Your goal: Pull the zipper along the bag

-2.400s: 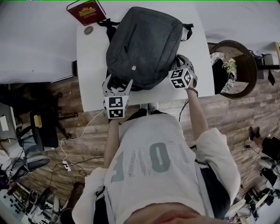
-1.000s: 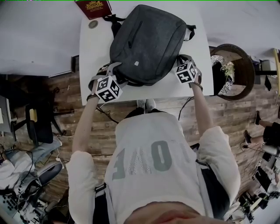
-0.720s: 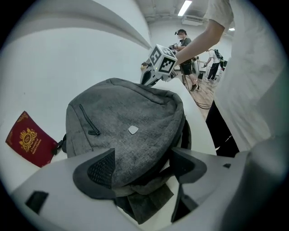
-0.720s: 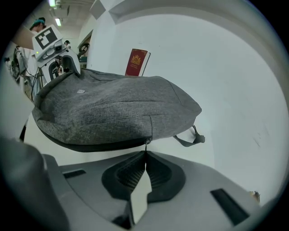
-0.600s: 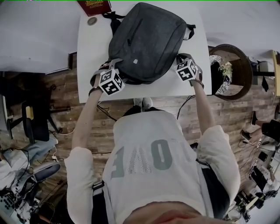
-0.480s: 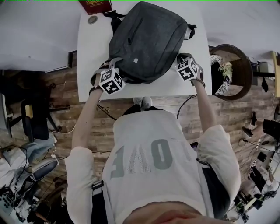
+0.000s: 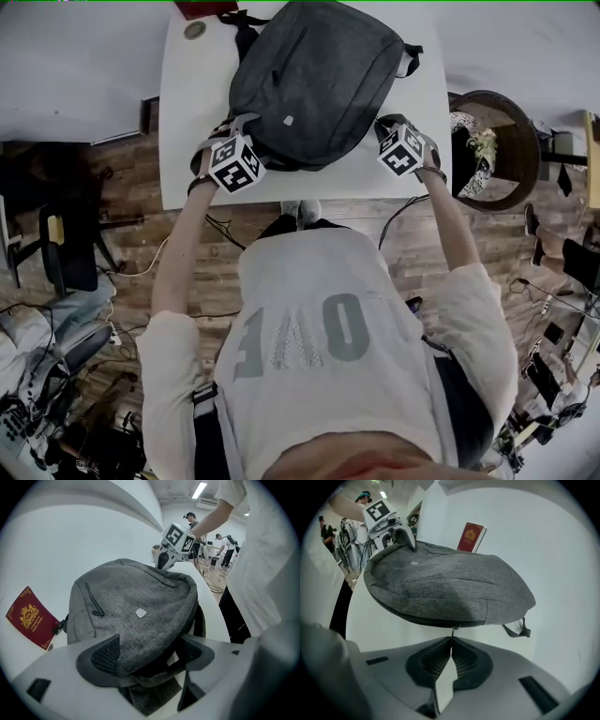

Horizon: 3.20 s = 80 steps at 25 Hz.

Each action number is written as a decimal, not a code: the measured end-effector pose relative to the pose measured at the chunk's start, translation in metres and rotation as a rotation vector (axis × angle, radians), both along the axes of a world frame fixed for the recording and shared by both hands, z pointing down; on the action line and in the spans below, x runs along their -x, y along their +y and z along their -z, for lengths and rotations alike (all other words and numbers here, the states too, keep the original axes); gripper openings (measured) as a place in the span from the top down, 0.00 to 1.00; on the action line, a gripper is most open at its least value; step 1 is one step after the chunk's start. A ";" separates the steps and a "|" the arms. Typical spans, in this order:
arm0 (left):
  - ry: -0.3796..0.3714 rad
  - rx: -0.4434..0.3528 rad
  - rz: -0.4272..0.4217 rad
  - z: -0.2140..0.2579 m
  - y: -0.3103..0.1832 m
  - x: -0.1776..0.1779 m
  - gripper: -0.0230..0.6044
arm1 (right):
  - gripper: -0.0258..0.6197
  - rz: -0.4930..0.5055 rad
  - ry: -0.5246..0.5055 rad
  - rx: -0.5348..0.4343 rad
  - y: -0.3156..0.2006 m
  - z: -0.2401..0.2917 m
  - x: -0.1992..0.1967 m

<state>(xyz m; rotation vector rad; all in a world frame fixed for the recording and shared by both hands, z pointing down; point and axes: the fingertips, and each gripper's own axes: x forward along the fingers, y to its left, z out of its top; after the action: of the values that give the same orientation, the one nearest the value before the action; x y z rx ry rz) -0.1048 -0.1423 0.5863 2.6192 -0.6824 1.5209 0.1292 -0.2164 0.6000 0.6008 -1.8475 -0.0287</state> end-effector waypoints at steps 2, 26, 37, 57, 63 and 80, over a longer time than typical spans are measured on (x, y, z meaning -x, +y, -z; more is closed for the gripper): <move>0.003 -0.002 0.001 -0.001 -0.001 0.000 0.40 | 0.91 0.010 -0.009 0.022 0.012 -0.002 0.004; -0.001 -0.009 0.002 -0.002 -0.001 -0.002 0.40 | 0.91 0.049 -0.228 0.242 0.133 0.010 0.094; 0.007 -0.033 -0.023 0.003 0.000 -0.001 0.40 | 0.91 -0.009 -0.286 0.256 0.151 0.013 0.138; -0.452 -0.144 -0.551 0.004 -0.054 0.081 0.40 | 0.91 -0.069 -0.269 0.217 0.147 0.006 0.128; -0.397 -0.040 -0.540 -0.001 -0.053 0.077 0.40 | 0.91 -0.112 -0.286 0.205 0.141 0.008 0.122; -0.118 0.039 -0.545 0.006 0.060 -0.022 0.69 | 0.91 -0.360 -0.156 0.072 0.095 0.006 -0.021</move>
<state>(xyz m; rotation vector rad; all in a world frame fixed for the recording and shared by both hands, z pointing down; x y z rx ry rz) -0.0832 -0.0828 0.5806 2.8462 0.0816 1.7906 0.1500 -0.1215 0.5942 0.8969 -1.8552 0.3299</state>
